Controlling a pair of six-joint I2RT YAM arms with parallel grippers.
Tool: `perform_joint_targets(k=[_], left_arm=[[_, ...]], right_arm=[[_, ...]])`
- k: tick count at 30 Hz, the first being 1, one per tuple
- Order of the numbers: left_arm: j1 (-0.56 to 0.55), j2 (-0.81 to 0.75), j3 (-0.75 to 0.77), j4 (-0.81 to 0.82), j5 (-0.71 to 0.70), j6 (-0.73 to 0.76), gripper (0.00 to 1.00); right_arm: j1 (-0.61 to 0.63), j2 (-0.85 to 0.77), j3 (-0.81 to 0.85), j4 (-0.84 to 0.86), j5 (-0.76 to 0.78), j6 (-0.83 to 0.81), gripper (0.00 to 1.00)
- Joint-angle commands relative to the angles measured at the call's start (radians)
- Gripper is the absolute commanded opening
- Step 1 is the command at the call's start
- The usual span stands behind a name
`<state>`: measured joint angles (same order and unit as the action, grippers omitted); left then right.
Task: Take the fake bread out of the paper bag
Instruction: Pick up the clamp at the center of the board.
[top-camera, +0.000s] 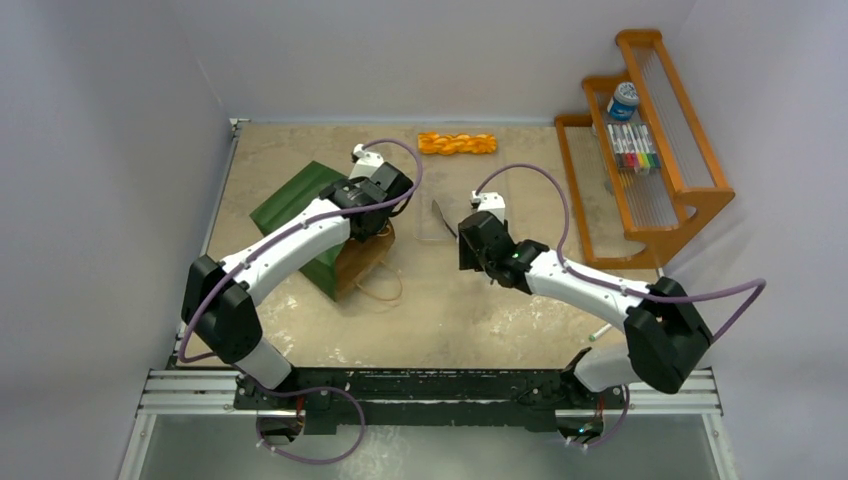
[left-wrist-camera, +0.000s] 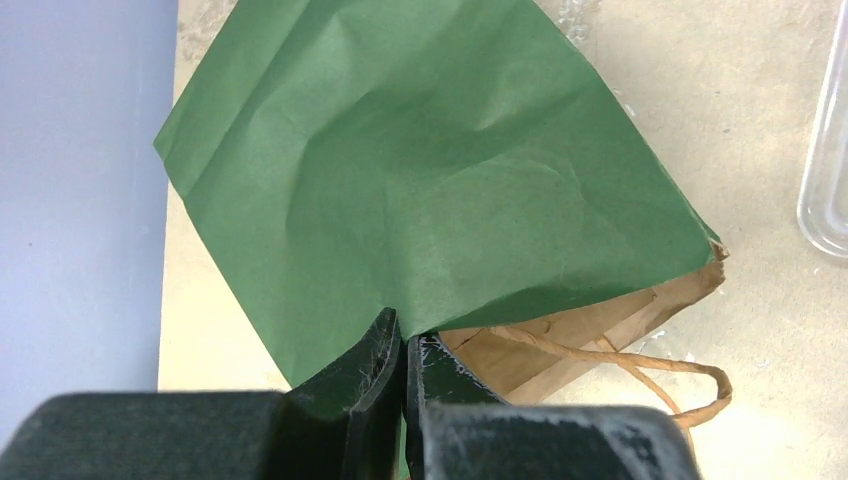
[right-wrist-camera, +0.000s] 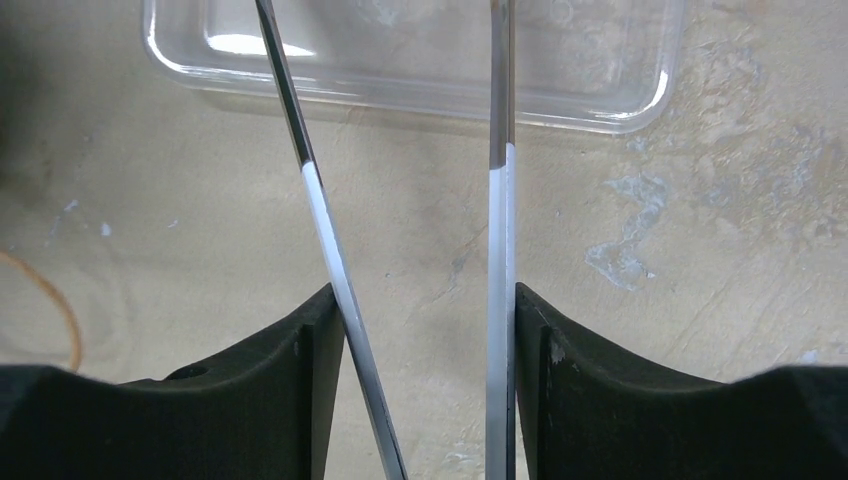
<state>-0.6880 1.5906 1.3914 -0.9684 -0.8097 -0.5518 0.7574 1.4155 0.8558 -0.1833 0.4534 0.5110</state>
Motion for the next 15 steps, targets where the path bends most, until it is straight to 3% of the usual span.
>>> perform_joint_targets(k=[1,7,15], left_arm=[[0.014,-0.014,0.049,0.045,0.036,0.082,0.00],[0.025,-0.017,0.065,0.049,0.046,0.087,0.00],[0.025,0.008,0.087,0.043,0.041,0.064,0.00]], right_arm=[[0.003,-0.062,0.035,0.002,0.015,-0.025,0.33],[0.003,-0.086,0.020,0.005,-0.002,-0.040,0.32],[0.011,0.052,-0.025,0.087,-0.066,-0.004,0.37]])
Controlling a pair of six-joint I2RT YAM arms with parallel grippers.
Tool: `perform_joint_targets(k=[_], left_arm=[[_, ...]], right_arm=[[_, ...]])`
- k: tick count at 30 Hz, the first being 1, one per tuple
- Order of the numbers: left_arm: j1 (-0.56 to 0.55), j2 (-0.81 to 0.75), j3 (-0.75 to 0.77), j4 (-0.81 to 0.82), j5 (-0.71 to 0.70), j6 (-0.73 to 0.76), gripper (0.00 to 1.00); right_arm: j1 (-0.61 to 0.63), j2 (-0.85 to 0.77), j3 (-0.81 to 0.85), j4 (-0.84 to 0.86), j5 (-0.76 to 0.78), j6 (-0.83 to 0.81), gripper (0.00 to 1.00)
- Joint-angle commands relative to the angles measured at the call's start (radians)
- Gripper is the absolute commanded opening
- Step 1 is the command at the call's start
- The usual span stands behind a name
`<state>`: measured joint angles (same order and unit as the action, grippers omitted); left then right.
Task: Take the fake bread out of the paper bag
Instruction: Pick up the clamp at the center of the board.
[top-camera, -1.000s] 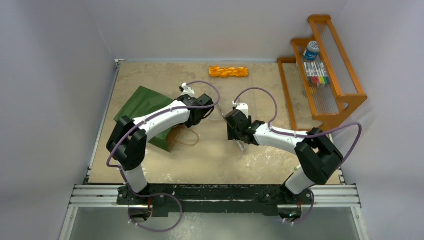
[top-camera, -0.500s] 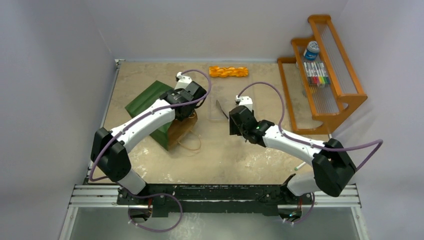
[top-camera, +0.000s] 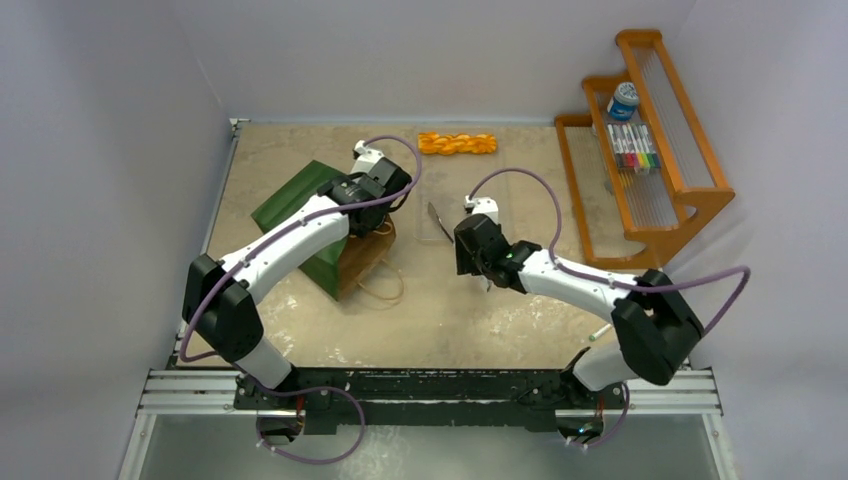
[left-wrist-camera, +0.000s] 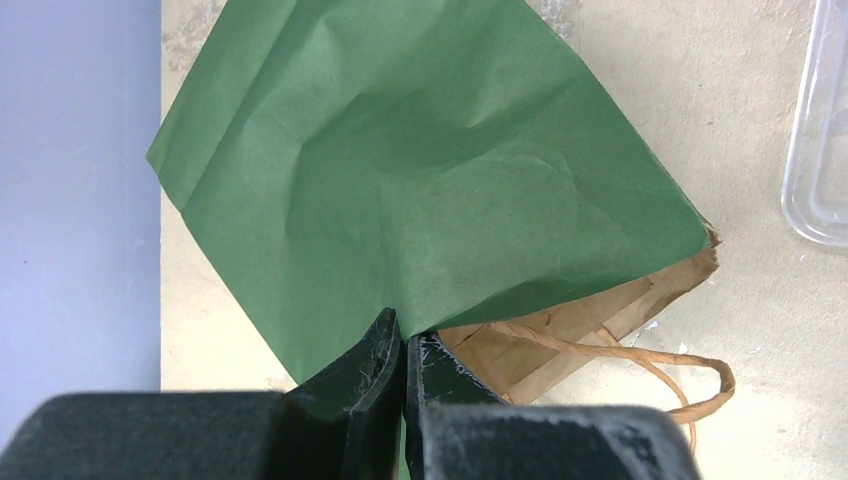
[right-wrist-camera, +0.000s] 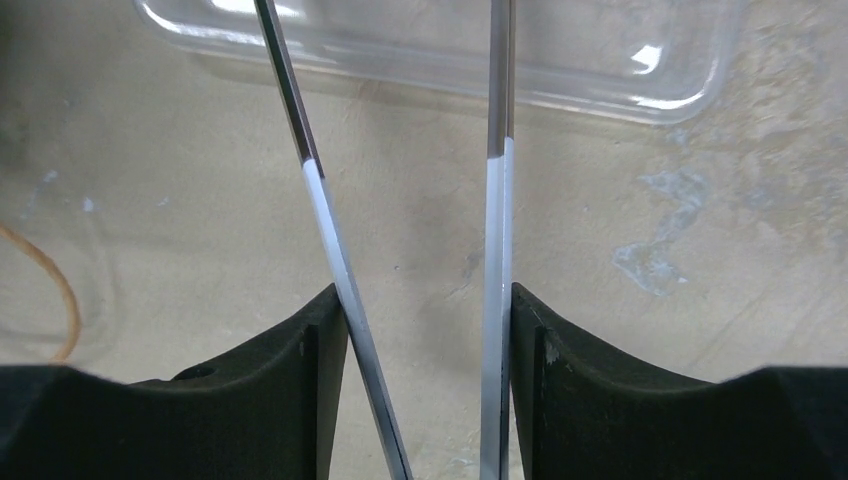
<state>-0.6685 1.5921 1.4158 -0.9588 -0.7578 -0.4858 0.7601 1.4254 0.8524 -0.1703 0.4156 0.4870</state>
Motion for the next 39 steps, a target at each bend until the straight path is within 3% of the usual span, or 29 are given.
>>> perform_joint_targets(k=[1,7,16,20,29,39], left_arm=[[0.004,0.008,0.066,0.035,-0.011,-0.005,0.00],[0.005,0.012,0.074,0.040,-0.016,-0.008,0.00],[0.005,0.011,0.053,0.058,-0.011,-0.005,0.00],[0.005,0.013,0.046,0.064,-0.008,-0.001,0.00],[0.006,0.014,0.046,0.066,-0.015,0.009,0.00],[0.008,0.015,0.038,0.066,-0.014,0.010,0.00]], right_arm=[[0.010,0.063,-0.026,0.083,-0.029,0.025,0.37],[0.017,0.144,-0.048,0.140,-0.038,0.052,0.48],[0.023,0.214,-0.033,0.150,-0.016,0.072,0.76],[0.024,0.225,-0.006,0.127,-0.001,0.071,0.83],[0.023,0.258,0.042,0.129,0.048,0.037,0.82],[0.021,0.250,0.041,0.164,0.094,0.001,0.65]])
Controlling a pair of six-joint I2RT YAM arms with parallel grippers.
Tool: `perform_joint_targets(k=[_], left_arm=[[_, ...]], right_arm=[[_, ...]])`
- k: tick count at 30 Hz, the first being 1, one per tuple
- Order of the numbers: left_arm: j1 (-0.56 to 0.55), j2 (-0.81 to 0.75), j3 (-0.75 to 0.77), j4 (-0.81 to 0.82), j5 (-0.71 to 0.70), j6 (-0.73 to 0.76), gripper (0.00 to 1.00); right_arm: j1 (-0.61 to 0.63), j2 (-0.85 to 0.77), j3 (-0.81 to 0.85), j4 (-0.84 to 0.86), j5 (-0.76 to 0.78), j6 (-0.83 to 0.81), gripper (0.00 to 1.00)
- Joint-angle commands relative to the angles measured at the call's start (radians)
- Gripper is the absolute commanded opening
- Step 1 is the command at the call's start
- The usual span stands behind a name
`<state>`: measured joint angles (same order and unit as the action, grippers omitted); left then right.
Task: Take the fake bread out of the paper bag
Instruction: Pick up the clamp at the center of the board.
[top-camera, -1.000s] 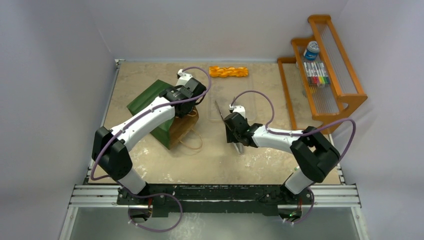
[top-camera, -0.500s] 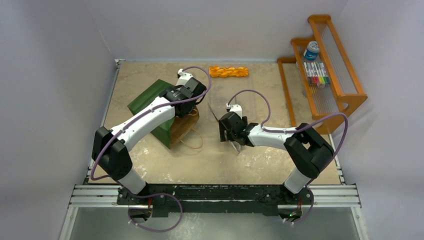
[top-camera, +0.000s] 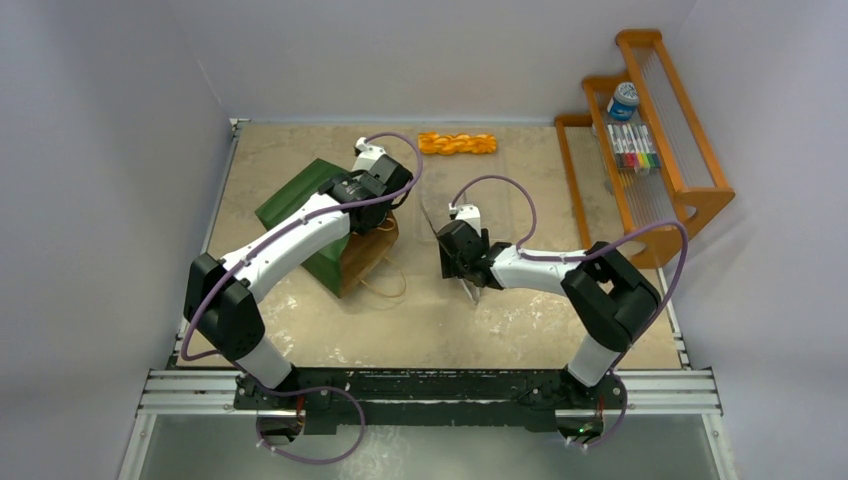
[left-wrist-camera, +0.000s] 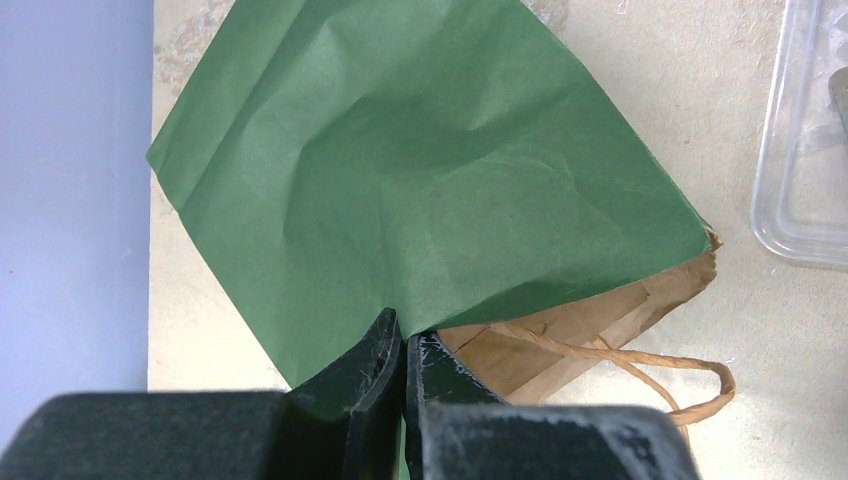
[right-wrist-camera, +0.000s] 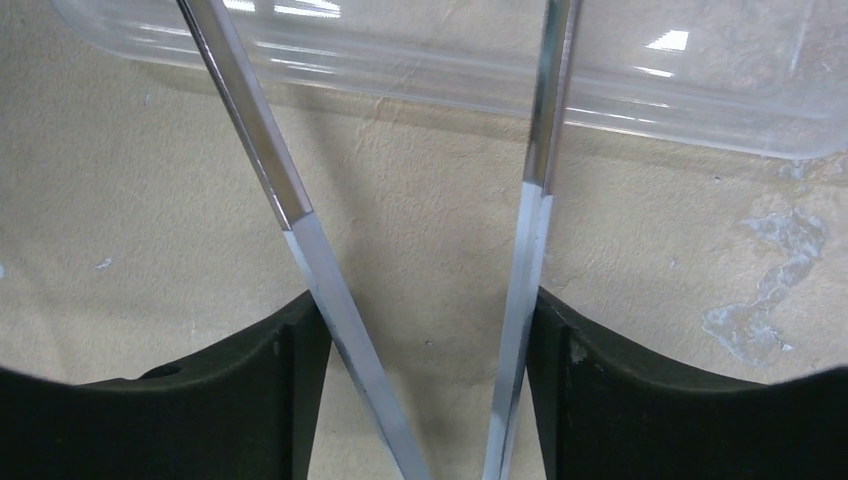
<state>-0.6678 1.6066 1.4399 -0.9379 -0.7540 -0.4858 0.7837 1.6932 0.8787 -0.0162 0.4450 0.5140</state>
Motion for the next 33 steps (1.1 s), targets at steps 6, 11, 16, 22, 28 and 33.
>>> perform_joint_targets(k=[6,11,16,22,28,33], left_arm=[[0.008,0.003,0.020,0.047,-0.019,0.009,0.00],[0.011,0.006,0.028,0.047,-0.016,0.009,0.00],[0.015,0.008,0.040,0.043,0.000,0.014,0.00],[0.020,0.003,0.047,0.035,0.018,0.010,0.00],[0.023,0.008,0.072,0.038,0.025,-0.002,0.00],[0.026,0.022,0.100,0.030,0.023,-0.005,0.00]], right_arm=[[-0.002,-0.051,-0.009,0.017,0.061,-0.042,0.41],[-0.001,-0.103,-0.019,0.001,0.069,-0.044,0.42],[0.006,-0.192,-0.025,-0.048,0.018,-0.053,0.43],[0.035,-0.344,-0.043,-0.113,-0.036,-0.068,0.44],[0.115,-0.396,-0.043,-0.182,-0.105,-0.055,0.44],[0.204,-0.438,-0.049,-0.238,-0.110,-0.005,0.45]])
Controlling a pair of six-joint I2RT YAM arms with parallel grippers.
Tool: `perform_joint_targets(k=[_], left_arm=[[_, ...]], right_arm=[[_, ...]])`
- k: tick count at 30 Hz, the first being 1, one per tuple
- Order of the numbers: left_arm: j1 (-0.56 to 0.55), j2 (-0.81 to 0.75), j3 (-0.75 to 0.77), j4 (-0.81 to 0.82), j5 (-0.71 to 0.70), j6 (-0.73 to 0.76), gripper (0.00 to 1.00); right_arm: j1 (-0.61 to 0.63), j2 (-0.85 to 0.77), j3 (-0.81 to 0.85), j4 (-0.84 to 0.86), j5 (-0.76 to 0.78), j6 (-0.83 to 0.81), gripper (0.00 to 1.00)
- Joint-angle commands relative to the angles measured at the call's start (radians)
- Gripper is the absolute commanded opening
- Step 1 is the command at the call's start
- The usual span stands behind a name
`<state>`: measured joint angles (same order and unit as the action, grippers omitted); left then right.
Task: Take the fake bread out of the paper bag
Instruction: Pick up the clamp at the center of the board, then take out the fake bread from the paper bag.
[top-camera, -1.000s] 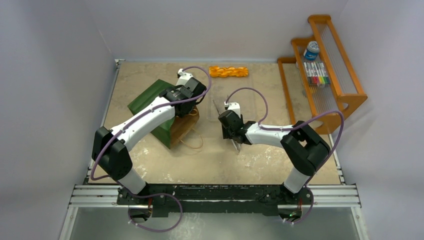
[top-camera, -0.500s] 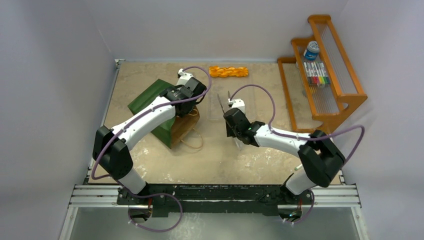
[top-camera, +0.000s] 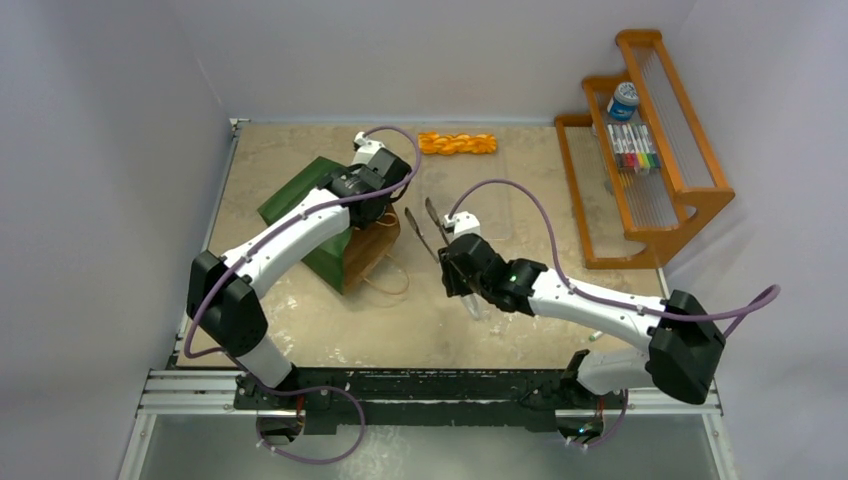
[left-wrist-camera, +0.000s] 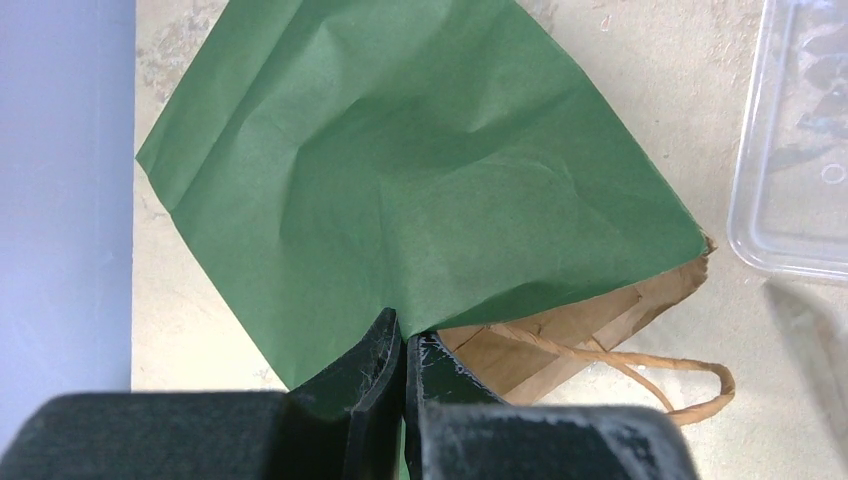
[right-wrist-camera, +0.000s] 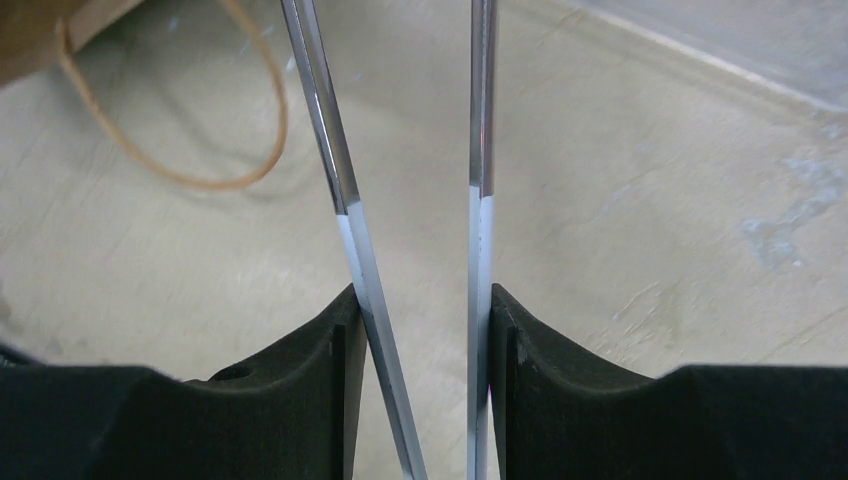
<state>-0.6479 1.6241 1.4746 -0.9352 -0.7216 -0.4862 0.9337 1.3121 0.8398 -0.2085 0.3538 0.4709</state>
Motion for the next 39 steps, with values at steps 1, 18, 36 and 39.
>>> perform_joint_targets(k=[1,18,36,39], left_arm=[[0.007,0.005,0.071,0.024,-0.011,-0.005,0.00],[0.011,0.016,0.131,-0.008,0.016,-0.010,0.00],[0.008,-0.075,0.028,-0.001,0.063,-0.028,0.00],[0.008,-0.074,0.022,0.003,0.056,-0.025,0.00]], right_arm=[[0.072,-0.065,-0.014,-0.052,-0.018,0.047,0.45],[0.281,0.002,0.045,-0.060,-0.018,0.135,0.45],[0.284,0.077,0.196,-0.083,-0.029,0.087,0.45],[0.291,0.038,0.171,-0.111,-0.032,0.101,0.45]])
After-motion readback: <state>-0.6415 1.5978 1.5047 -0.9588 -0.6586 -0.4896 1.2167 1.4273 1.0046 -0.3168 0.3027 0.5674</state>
